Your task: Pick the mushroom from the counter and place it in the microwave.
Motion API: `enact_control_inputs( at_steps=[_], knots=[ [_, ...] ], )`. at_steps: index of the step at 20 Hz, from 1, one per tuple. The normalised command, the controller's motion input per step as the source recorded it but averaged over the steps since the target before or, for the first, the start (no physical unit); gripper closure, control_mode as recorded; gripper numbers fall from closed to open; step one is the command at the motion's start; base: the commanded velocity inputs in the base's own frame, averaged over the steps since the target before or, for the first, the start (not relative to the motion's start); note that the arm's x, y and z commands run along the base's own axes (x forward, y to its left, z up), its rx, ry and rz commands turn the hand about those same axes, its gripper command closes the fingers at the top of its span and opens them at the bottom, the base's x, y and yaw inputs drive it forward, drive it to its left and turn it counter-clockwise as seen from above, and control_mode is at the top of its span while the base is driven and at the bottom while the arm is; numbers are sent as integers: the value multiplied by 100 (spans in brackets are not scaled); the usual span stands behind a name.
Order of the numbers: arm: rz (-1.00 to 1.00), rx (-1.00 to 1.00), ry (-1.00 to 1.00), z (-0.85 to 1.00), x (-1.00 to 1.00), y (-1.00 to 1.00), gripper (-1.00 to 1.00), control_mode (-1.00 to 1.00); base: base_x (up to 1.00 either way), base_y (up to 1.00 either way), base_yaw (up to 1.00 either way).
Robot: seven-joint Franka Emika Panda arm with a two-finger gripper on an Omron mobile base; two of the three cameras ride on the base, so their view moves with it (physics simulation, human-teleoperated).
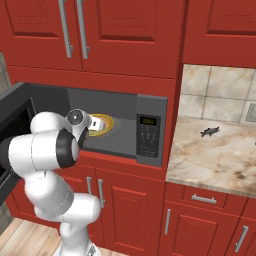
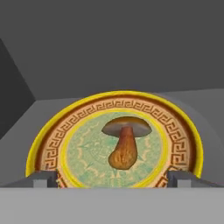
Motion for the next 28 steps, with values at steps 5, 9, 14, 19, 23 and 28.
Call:
enact_control_inputs(
  at_steps=[5,9,14,19,23,28],
  knots=[
    [0,0,-3,45,-67,-15,-100,-100,0,0,0],
    [0,0,-2,52,-96,-25,-100,-100,0,0,0],
    [0,0,0,75,-100,-19,-100,-100,0,0,0],
    [-3,0,3,99,-100,-8,-100,-100,0,0,0],
    [-4,0,12,99,-100,-17,-100,-100,0,0,0],
    [-5,0,13,62,-100,-13,-100,-100,0,0,0]
  ],
)
